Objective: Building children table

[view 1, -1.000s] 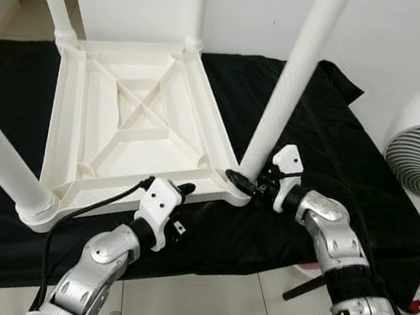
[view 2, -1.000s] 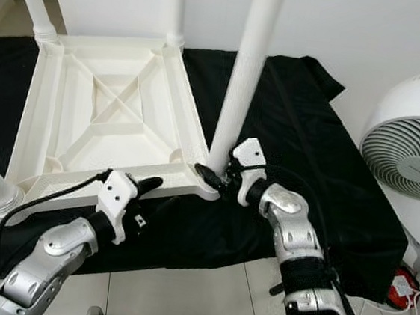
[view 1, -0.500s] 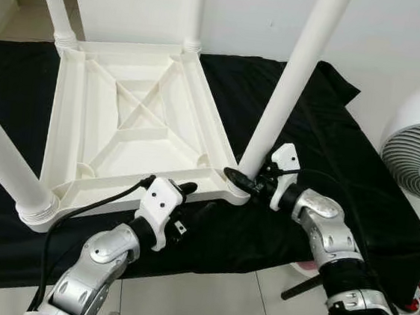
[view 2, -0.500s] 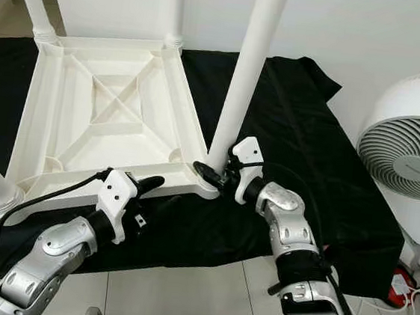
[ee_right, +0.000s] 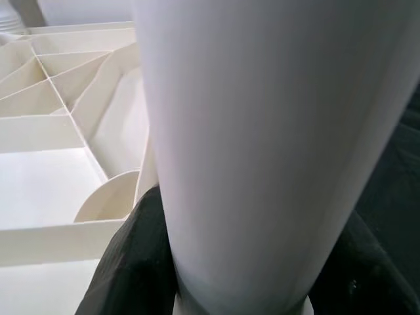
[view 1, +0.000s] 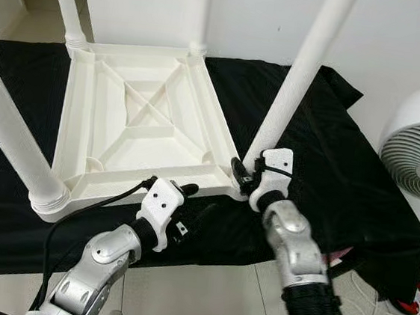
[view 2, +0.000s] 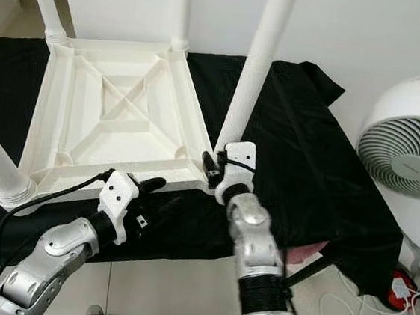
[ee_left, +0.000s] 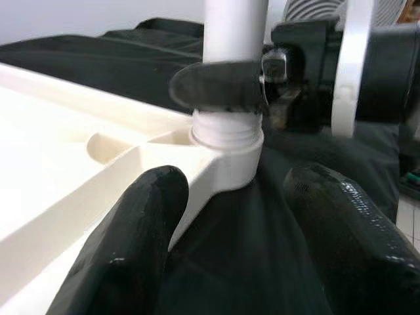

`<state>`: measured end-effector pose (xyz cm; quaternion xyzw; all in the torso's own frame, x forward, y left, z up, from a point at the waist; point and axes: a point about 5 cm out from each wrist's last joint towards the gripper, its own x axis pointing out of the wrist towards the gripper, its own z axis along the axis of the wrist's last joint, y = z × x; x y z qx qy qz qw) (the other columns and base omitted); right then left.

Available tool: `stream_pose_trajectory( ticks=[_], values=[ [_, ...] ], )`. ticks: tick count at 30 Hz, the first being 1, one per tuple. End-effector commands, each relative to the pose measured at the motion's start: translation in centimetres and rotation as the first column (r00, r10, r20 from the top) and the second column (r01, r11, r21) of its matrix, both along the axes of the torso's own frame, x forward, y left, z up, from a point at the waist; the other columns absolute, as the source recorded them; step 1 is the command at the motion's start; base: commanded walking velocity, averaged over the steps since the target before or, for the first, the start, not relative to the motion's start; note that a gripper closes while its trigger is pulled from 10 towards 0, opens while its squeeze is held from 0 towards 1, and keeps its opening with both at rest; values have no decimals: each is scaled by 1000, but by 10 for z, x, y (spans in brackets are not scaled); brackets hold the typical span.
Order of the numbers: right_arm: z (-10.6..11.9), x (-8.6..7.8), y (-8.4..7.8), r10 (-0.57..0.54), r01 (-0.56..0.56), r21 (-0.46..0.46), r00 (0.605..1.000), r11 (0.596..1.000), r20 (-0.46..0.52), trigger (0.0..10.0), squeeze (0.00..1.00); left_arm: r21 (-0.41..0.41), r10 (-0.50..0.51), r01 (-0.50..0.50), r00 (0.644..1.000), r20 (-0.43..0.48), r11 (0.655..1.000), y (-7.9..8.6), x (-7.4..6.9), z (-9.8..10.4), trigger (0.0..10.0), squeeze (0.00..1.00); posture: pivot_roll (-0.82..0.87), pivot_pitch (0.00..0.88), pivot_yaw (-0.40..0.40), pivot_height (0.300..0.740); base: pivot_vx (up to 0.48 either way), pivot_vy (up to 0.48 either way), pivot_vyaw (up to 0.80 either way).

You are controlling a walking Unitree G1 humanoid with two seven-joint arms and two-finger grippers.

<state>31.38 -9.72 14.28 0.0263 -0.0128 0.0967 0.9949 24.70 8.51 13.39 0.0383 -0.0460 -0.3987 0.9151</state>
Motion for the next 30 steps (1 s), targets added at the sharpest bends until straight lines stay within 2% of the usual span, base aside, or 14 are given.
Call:
stream_pose_trajectory(
  ticks=[1,3,8,9,16,17,18,20,21,22,23,25,28,30],
  values=[
    [-4,-1,-5,-52,52,4,998,999,-26,10000,0,14,-72,72,997,-7,997,-3,-2,-2,10000,0,-37,58,-34,740,0,0,0],
    [2,-5,5,-18,18,-9,1000,1000,2,10000,0,14,-72,72,997,-1,997,-3,-1,-1,10000,0,-38,52,-33,740,0,0,0],
    [3,-5,7,-5,5,-6,1000,1000,-7,10000,0,21,-77,77,997,5,997,-3,-1,-1,10000,0,-33,49,-37,740,0,0,0],
    [4,-6,7,15,-15,9,1000,1000,-5,10000,1000,22,-77,77,997,6,997,-3,0,0,10000,0,-33,47,-37,740,0,0,0],
    [5,-7,7,65,-65,37,998,997,-8,10000,1000,18,-75,75,997,8,997,-2,-1,0,10000,0,-33,45,-40,740,0,0,0],
    [6,-7,4,90,-90,21,996,996,3,10000,1000,17,-76,76,997,8,997,-3,-2,0,10000,0,-33,45,-40,740,0,0,0],
    [6,-4,-8,156,-156,-12,988,988,9,10000,1000,17,-73,73,997,10,997,-3,-2,0,10000,0,-33,44,-43,740,0,0,0],
    [6,-4,-8,156,-156,-12,988,988,9,10000,1000,17,-73,73,997,10,997,-3,-2,0,10000,0,-33,44,-43,740,0,0,0],
    [7,-3,-14,196,-196,-23,981,980,8,10000,333,16,-71,71,997,12,997,-3,-1,0,10000,0,-32,44,-44,740,0,0,0],
    [7,-3,-14,196,-196,-23,981,980,8,10000,333,16,-71,71,997,12,997,-3,-1,0,10000,0,-32,44,-44,740,0,0,0],
    [8,-3,-21,302,-299,-86,953,950,26,10000,0,15,-70,69,997,15,997,-3,0,1,10000,0,-33,43,-42,740,0,0,0],
    [8,-3,-21,302,-299,-86,953,950,26,10000,0,15,-70,69,997,15,997,-3,0,1,10000,0,-33,43,-42,740,0,0,0],
    [-5,-3,-29,483,-480,-151,876,864,-20,10000,0,6,-88,88,996,17,996,-6,0,3,10000,0,-47,41,-22,740,0,0,0],
    [-8,-1,-31,531,-529,-157,847,834,-36,10000,0,5,-95,95,995,17,995,-7,0,3,10000,0,-47,41,-22,740,0,0,0]
  ],
)
